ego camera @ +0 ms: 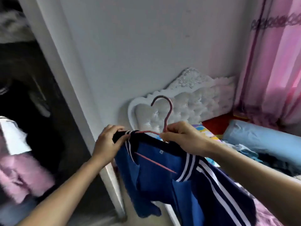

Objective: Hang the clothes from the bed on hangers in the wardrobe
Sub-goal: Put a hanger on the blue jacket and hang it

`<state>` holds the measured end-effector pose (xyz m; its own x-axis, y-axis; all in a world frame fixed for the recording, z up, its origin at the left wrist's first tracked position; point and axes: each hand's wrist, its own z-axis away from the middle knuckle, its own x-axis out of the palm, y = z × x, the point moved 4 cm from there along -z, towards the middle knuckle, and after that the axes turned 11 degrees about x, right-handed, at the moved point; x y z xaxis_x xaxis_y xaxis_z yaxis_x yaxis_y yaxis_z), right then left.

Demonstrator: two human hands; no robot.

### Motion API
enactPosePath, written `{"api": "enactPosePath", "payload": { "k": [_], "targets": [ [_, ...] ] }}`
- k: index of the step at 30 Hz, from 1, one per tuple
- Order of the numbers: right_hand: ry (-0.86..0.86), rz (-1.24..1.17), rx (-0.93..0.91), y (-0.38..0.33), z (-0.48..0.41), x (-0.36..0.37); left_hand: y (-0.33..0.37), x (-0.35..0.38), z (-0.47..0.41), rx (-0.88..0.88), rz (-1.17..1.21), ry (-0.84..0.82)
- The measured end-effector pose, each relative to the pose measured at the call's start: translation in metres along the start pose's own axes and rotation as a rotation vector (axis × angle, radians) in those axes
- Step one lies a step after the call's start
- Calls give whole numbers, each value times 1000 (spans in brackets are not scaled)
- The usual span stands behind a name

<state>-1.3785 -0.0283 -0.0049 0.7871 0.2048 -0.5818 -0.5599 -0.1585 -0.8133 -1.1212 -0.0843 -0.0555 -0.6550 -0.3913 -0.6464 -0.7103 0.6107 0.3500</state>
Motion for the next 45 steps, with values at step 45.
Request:
{"api": "enactPosePath", "payload": {
  "k": [45],
  "targets": [
    [293, -87, -87, -474, -609, 396, -509, -453, -15, -283, -647, 1]
  ]
}}
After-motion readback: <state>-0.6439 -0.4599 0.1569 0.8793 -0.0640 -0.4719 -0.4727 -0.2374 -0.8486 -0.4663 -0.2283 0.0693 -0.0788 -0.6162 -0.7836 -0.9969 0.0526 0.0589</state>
